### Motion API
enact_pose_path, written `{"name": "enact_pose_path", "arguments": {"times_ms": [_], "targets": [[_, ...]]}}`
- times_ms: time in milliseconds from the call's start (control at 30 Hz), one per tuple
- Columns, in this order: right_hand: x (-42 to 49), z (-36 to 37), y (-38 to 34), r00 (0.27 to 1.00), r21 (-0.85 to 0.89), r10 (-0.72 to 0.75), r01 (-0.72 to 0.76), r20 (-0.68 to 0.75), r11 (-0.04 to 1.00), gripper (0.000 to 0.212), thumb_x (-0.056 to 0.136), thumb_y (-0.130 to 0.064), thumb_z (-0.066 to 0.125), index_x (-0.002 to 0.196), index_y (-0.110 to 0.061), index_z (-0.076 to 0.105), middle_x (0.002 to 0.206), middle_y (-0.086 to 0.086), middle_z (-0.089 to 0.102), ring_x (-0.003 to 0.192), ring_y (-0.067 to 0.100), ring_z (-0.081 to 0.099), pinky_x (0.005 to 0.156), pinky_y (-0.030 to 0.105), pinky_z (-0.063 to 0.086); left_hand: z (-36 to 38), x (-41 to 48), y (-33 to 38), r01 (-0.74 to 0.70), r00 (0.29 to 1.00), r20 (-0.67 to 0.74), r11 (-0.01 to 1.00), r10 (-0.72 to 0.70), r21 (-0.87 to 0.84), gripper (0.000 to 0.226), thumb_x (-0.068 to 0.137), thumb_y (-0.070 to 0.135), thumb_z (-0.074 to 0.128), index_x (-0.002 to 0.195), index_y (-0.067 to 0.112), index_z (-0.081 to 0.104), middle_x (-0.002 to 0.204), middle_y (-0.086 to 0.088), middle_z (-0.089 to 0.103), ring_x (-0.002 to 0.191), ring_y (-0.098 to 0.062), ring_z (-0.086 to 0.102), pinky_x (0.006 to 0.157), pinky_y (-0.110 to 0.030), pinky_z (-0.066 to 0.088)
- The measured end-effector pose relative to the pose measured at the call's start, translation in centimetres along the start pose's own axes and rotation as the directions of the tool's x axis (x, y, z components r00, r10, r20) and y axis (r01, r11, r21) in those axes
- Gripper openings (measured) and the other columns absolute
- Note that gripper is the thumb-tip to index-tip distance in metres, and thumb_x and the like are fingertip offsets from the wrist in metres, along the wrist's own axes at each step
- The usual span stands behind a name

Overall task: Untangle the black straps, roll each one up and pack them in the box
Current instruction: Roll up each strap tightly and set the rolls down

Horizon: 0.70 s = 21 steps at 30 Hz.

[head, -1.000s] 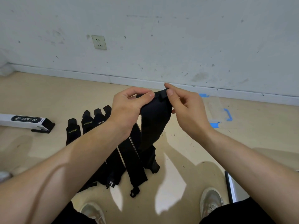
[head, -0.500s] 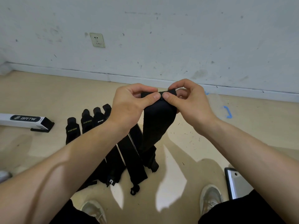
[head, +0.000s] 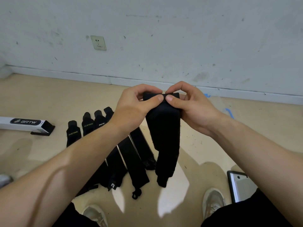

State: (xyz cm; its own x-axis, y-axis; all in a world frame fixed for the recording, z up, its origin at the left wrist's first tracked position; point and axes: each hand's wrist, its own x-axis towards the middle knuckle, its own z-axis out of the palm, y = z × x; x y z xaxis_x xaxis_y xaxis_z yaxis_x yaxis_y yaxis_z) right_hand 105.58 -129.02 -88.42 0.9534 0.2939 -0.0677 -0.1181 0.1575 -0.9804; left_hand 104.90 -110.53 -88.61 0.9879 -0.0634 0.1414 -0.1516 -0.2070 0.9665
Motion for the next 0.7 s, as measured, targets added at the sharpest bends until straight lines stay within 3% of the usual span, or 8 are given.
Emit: {"name": "enact_pose_path", "arguments": {"times_ms": [100, 200, 300, 433, 500, 633, 700], "targets": [[-0.1, 0.3, 0.0, 1.000, 0.021, -0.013, 0.013, -0.001, 1.000, 0.014, 0.096, 0.003, 0.060, 0.097, -0.011, 0.061, 0.082, 0.010, 0.069, 0.078, 0.029, 0.062, 0.071, 0.032, 0.049, 0.0, -0.1, 0.2, 0.016, 0.999, 0.029, 0.999, -0.015, -0.051, 0.014, 0.085, 0.022, 0.078, 0.099, 0.020, 0.077, 0.101, -0.001, 0.077, 0.105, -0.022, 0.071, 0.099, -0.049, 0.056], [-0.4, 0.5, -0.5, 1.000, 0.106, -0.009, 0.007, 0.022, 0.994, 0.016, 0.095, 0.005, 0.059, 0.095, -0.011, 0.062, 0.084, 0.010, 0.070, 0.078, 0.027, 0.065, 0.072, 0.030, 0.053, 0.0, -0.3, 1.0, -0.013, 1.000, -0.007, 0.998, 0.012, -0.069, 0.012, 0.084, 0.013, 0.080, 0.093, 0.020, 0.076, 0.095, 0.001, 0.077, 0.099, -0.016, 0.071, 0.095, -0.038, 0.057], [-0.8, 0.6, -1.4, 0.998, 0.201, 0.001, -0.014, 0.067, 0.979, 0.018, 0.093, 0.007, 0.059, 0.094, -0.010, 0.061, 0.088, 0.012, 0.068, 0.080, 0.026, 0.066, 0.073, 0.029, 0.055, -0.2, -0.6, 2.3, -0.045, 0.999, -0.016, 0.996, 0.044, -0.073, 0.019, 0.086, 0.001, 0.078, 0.087, 0.020, 0.074, 0.088, 0.003, 0.074, 0.087, -0.008, 0.069, 0.078, -0.023, 0.056], [-1.4, 1.2, -2.3, 0.998, 0.258, 0.021, -0.037, 0.065, 0.965, 0.025, 0.087, 0.015, 0.059, 0.086, -0.009, 0.063, 0.089, 0.013, 0.065, 0.085, 0.028, 0.063, 0.080, 0.030, 0.054, -0.6, -1.4, 3.7, -0.054, 0.999, -0.007, 0.996, 0.054, -0.069, 0.026, 0.084, -0.006, 0.076, 0.085, 0.019, 0.073, 0.081, 0.008, 0.073, 0.078, -0.007, 0.068, 0.073, -0.020, 0.055], [-1.9, 1.4, -3.0, 0.999, 0.267, 0.030, -0.035, 0.023, 0.963, 0.025, 0.088, 0.016, 0.057, 0.086, -0.008, 0.064, 0.087, 0.012, 0.066, 0.082, 0.025, 0.064, 0.076, 0.028, 0.055, -0.5, -1.7, 4.4, -0.049, 0.999, -0.001, 0.995, 0.049, -0.082, 0.027, 0.084, -0.008, 0.076, 0.085, 0.018, 0.074, 0.078, 0.012, 0.073, 0.076, -0.005, 0.069, 0.073, -0.018, 0.055], [-2.4, 1.8, -3.9, 0.998, 0.285, 0.044, -0.028, -0.050, 0.958, 0.007, 0.100, -0.009, 0.056, 0.097, -0.005, 0.062, 0.092, 0.010, 0.065, 0.081, 0.022, 0.064, 0.070, 0.028, 0.056, -0.3, -1.8, 5.5, -0.037, 0.999, -0.038, 0.990, 0.032, -0.138, 0.027, 0.083, -0.008, 0.077, 0.084, 0.019, 0.074, 0.075, 0.013, 0.074, 0.073, -0.004, 0.070, 0.070, -0.019, 0.056], [-2.2, 2.1, -3.8, 0.996, 0.115, 0.048, -0.038, -0.080, 0.993, 0.024, 0.104, -0.026, 0.055, 0.104, -0.003, 0.060, 0.096, 0.012, 0.064, 0.086, 0.023, 0.063, 0.075, 0.033, 0.053, -0.4, -1.8, 5.5, -0.026, 0.998, -0.057, 0.987, 0.017, -0.159, 0.025, 0.083, -0.008, 0.077, 0.085, 0.017, 0.075, 0.077, 0.009, 0.075, 0.074, -0.007, 0.071, 0.071, -0.022, 0.058]]}}
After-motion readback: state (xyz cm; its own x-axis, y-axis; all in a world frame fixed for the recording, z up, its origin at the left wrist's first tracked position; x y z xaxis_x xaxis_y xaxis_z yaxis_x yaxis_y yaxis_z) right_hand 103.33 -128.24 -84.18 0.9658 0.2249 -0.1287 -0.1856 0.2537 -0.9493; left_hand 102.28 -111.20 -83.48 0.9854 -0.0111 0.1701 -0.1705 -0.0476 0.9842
